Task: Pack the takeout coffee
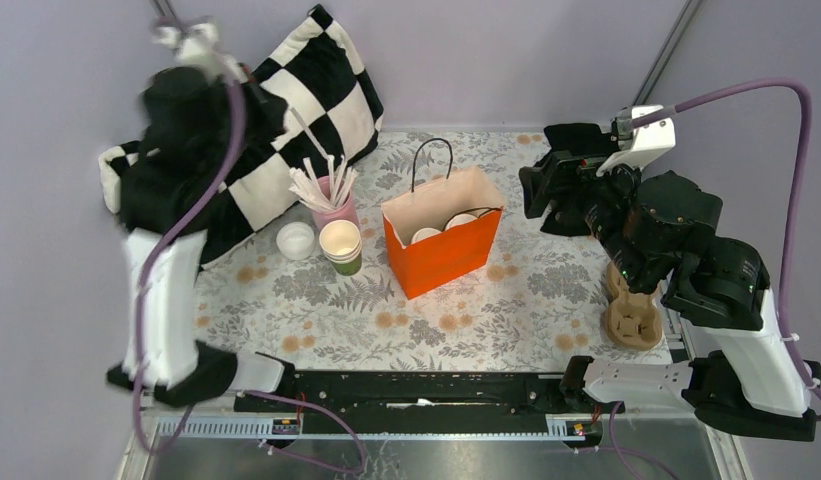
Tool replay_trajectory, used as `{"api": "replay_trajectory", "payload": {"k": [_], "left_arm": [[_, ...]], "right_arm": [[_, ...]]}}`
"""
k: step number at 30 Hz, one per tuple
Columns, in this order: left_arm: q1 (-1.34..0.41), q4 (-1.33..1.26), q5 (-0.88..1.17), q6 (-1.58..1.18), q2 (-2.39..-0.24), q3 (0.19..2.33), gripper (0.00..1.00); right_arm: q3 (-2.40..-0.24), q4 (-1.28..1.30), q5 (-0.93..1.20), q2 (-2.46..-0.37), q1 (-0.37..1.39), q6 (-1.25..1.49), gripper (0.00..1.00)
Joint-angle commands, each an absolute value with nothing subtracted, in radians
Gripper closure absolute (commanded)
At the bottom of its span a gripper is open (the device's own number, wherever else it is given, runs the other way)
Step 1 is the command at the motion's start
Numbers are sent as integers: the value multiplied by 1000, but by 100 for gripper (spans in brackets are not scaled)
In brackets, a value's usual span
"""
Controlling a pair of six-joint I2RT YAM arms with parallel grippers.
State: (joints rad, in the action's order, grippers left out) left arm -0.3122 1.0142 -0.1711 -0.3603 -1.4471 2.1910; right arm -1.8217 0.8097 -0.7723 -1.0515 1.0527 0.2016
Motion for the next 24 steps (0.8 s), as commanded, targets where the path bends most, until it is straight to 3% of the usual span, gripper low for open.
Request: {"api": "replay_trajectory", "payload": {"k": [1, 5, 10, 17, 24], "left_arm": [[-307, 871, 62, -423, -1301, 2194, 100], [-306, 803, 279, -510, -1320, 2279, 100], [-308, 504, 519, -687, -1307, 2133, 100], [-325, 329, 575, -797, -1372, 2087, 100], [-506, 315, 475, -732, -1438, 2058, 100]], "right_arm": [[-1839, 731, -776, -1044, 1050, 178, 0], [-1832, 736, -770, -1039, 1050, 183, 0], [-1813, 734, -783, -1013, 1049, 214, 0], [-1794, 723, -809, -972, 1050, 243, 0], [-1813, 713, -833, -958, 1051, 237, 0]]}}
